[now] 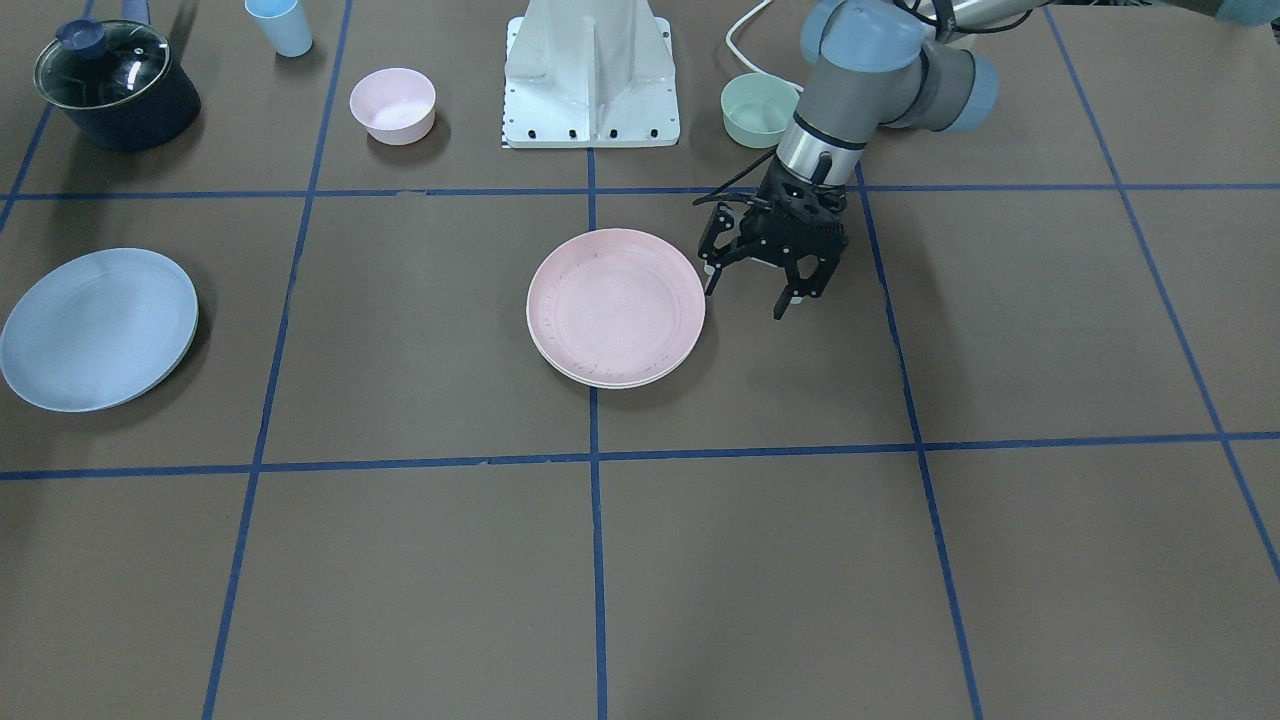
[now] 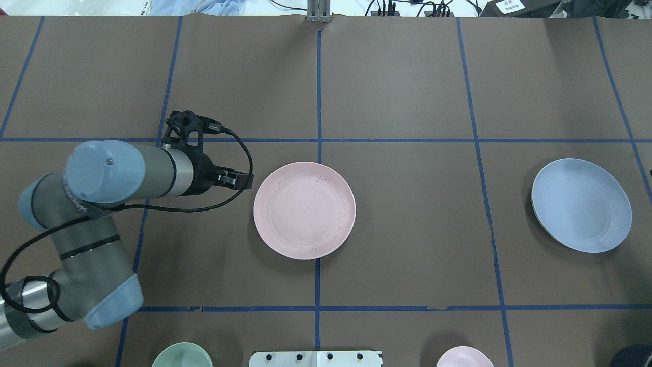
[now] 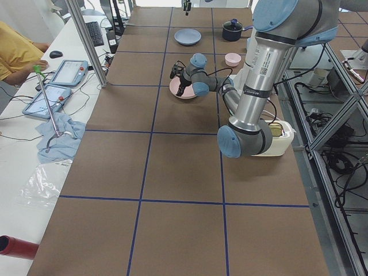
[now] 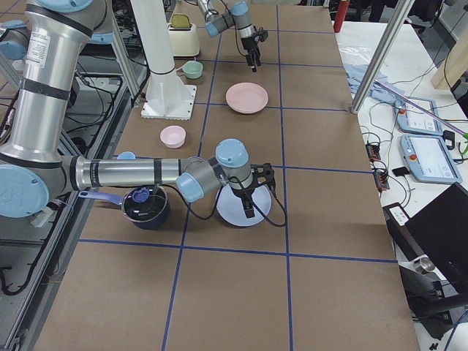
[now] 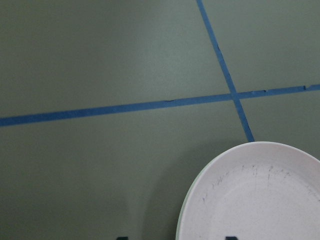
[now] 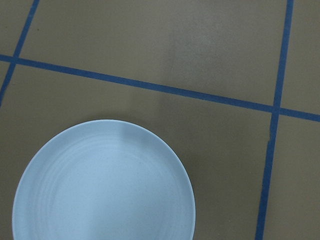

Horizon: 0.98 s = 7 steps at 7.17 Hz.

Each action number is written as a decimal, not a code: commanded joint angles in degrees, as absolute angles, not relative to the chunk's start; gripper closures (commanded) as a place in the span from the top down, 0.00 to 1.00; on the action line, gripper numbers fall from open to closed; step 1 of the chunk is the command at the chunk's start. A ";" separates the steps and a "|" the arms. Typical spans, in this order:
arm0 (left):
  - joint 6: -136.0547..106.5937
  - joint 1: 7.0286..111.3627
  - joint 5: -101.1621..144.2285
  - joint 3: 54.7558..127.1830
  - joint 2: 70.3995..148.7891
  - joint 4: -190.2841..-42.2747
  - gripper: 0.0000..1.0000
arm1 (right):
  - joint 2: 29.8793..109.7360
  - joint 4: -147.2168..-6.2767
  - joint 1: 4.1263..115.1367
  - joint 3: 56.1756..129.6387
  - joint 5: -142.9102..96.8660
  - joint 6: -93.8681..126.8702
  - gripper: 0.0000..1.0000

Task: Stack three plates with pink and blue
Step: 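Open the left gripper and draw it back from the plates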

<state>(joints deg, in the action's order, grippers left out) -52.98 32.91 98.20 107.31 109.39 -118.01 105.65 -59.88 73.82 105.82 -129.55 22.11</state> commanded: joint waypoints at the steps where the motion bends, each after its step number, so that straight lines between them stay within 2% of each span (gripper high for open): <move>1: -40.12 39.44 104.91 111.16 103.92 -118.04 1.00 | 108.18 -54.46 69.37 103.73 -124.47 28.00 1.00; 3: -40.08 39.90 105.12 112.24 102.39 -118.12 1.00 | 108.11 -33.68 62.62 92.87 -123.41 38.27 1.00; 5: -40.78 39.90 104.94 112.24 102.31 -118.12 1.00 | 107.84 -29.09 60.47 88.17 -122.79 38.50 0.98; 6: -40.87 39.82 104.94 112.24 102.22 -118.12 1.00 | 107.41 -29.18 60.21 87.46 -122.70 38.50 0.84; 7: -40.87 39.81 104.94 112.15 102.22 -118.12 1.00 | 106.36 -29.18 59.77 86.06 -122.70 38.50 0.77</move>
<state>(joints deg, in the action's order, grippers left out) -40.81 39.84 104.95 112.20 102.27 -118.12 107.37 -29.59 60.41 87.83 -122.79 38.38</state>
